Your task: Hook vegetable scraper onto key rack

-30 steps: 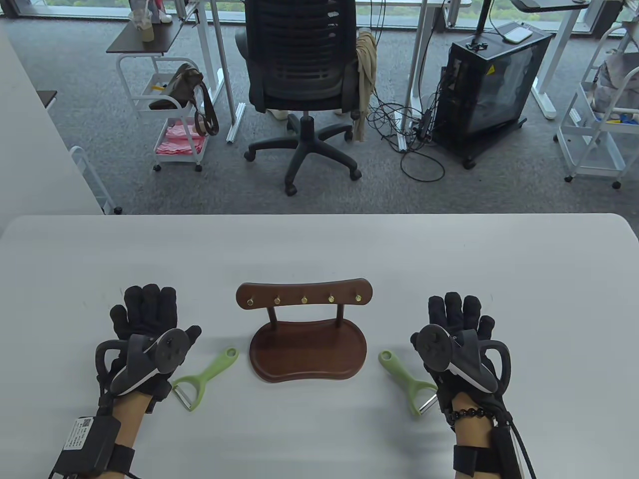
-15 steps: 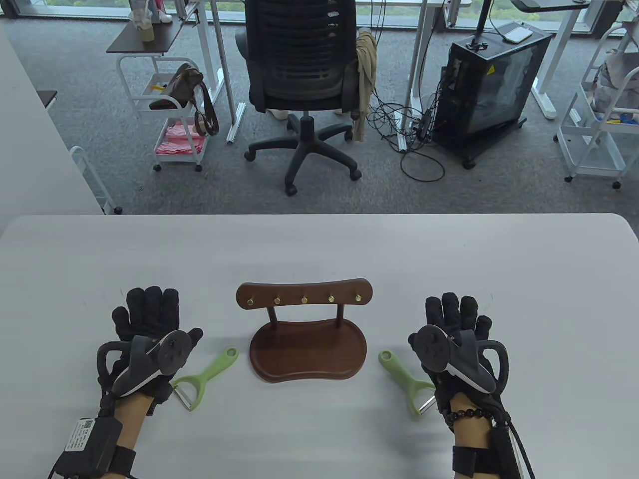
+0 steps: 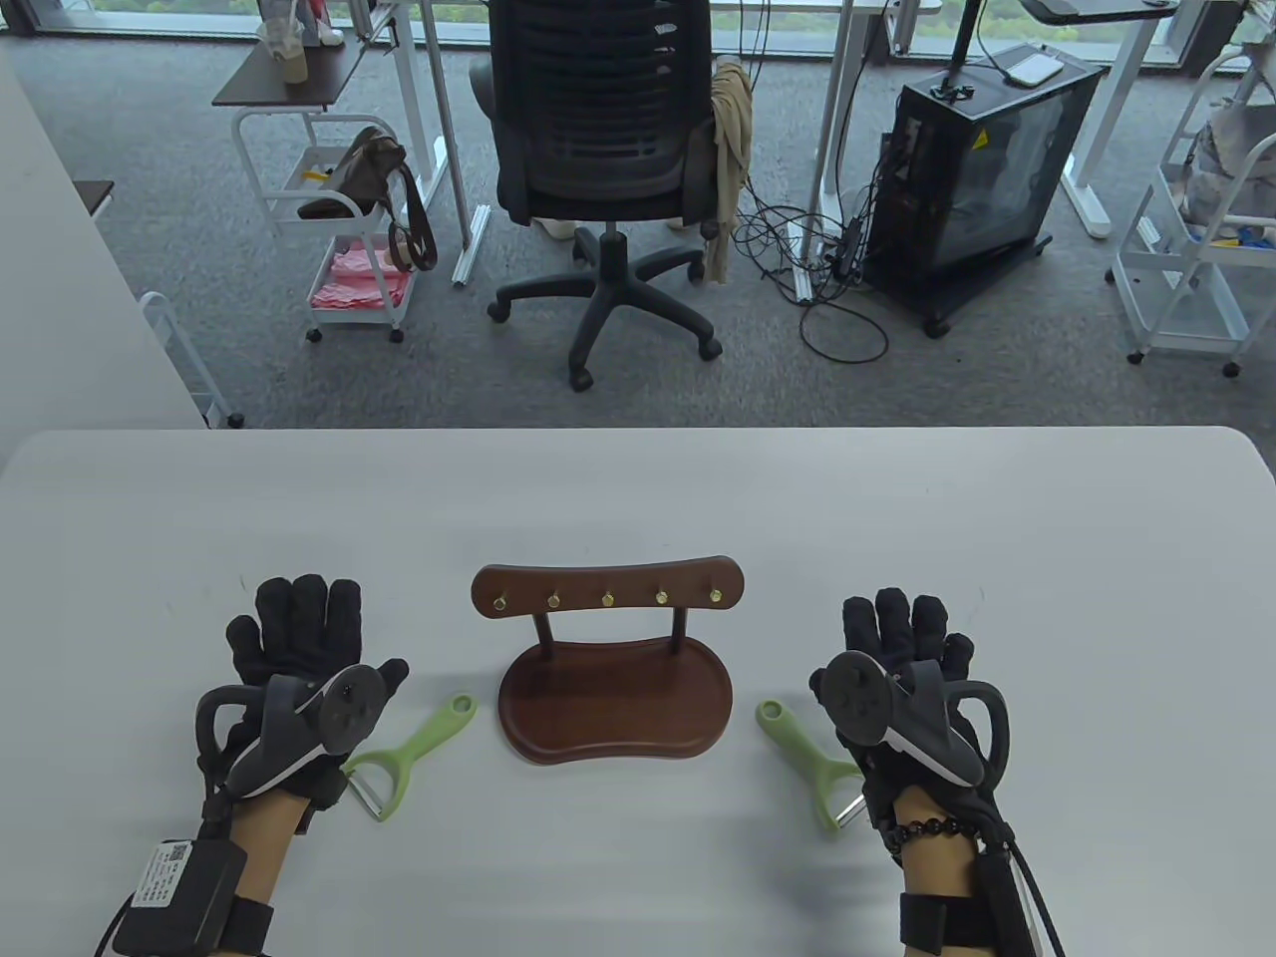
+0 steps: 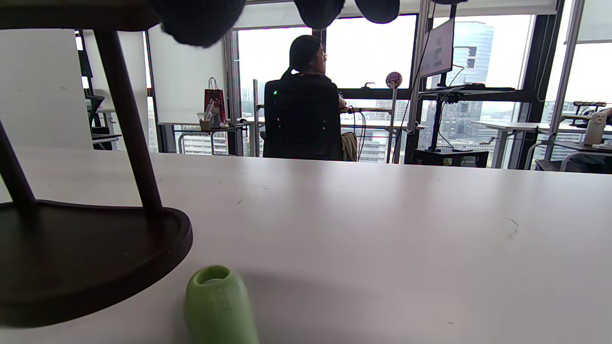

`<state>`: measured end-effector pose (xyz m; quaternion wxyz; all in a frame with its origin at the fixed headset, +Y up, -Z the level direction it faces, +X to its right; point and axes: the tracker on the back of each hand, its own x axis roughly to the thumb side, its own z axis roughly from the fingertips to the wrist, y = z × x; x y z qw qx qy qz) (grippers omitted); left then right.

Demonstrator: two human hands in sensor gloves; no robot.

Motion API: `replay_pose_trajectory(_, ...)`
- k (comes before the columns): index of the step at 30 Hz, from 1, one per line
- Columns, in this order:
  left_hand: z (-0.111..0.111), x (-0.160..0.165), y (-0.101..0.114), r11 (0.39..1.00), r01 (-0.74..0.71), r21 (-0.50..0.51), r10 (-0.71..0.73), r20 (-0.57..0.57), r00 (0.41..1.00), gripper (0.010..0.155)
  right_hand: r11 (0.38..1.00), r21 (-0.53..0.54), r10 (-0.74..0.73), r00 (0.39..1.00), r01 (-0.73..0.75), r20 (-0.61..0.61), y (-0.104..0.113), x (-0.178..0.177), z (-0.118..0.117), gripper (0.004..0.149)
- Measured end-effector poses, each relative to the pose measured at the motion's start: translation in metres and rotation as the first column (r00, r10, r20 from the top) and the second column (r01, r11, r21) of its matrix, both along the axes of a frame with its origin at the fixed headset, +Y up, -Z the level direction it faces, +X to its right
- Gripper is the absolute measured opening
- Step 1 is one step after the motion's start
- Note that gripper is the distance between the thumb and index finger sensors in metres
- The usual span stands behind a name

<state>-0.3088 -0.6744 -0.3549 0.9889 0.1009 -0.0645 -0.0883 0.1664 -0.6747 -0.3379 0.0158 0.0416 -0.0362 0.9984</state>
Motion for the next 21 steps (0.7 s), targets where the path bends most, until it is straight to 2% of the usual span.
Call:
replay_pose_trajectory(6, 0.000, 0.001, -0.001, 1.000, 0.000, -0.006, 0.000, 0.002, 1.000, 0.087, 0.999, -0.035, -0.032, 0.999, 0.032, -0.001, -0.005, -0.004, -0.001, 0.077)
replay_pose_trajectory(13, 0.000, 0.005, -0.001, 1.000, 0.003, -0.017, -0.002, 0.014, 1.000, 0.087, 0.996, -0.095, -0.006, 1.000, 0.005, -0.016, -0.018, -0.013, -0.005, 0.076)
replay_pose_trajectory(21, 0.000, 0.007, -0.002, 0.999, 0.000, -0.035, 0.001, 0.015, 1.000, 0.087, 0.970, -0.202, 0.129, 0.991, -0.135, -0.045, -0.044, -0.032, -0.013, 0.073)
